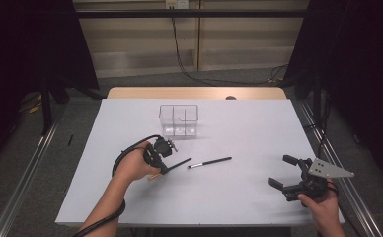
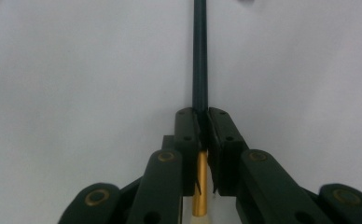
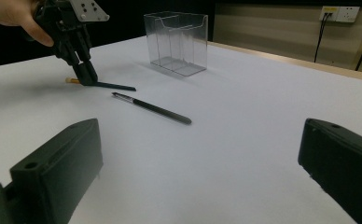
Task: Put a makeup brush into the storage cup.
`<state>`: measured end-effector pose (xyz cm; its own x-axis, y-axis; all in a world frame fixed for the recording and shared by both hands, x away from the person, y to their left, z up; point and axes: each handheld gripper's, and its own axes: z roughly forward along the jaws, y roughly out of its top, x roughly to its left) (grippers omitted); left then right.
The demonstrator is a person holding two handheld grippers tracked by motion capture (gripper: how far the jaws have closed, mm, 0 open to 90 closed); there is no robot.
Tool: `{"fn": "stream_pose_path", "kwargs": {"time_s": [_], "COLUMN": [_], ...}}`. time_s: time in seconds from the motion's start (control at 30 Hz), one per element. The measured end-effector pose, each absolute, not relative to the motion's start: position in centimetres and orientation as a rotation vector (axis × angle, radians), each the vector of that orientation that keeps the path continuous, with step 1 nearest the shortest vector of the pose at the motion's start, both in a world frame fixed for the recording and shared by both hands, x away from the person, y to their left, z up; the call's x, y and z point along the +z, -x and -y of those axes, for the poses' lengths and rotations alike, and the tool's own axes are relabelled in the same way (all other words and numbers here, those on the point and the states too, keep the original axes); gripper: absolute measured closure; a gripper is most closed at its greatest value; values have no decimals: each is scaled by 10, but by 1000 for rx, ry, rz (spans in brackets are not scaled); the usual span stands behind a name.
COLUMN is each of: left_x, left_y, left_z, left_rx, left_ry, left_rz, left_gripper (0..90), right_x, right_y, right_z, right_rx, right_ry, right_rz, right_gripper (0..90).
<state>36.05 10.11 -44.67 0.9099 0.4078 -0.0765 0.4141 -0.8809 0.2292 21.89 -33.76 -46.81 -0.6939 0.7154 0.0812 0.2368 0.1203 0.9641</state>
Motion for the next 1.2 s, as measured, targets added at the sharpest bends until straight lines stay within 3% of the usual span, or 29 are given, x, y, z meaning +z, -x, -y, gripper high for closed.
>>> {"fn": "stream_pose_path", "kwargs": {"time_s": [0.6,1.2], "left_x": [-442,-402], "left_y": [-360,-354], "left_z": [-115,-93], "left_rx": [-57,-57], "left_ry": [-2761,-2704], "left_rz": [-730,-608], "left_gripper": [836,836], "right_x": [-470,-466], "right_y": [-221,-225], "right_z": [339,331], "right_rx": [1604,1604], "right_ry": [-946,-936], "right_rz": [-2004,-2019], "right_gripper": [0,0]}}
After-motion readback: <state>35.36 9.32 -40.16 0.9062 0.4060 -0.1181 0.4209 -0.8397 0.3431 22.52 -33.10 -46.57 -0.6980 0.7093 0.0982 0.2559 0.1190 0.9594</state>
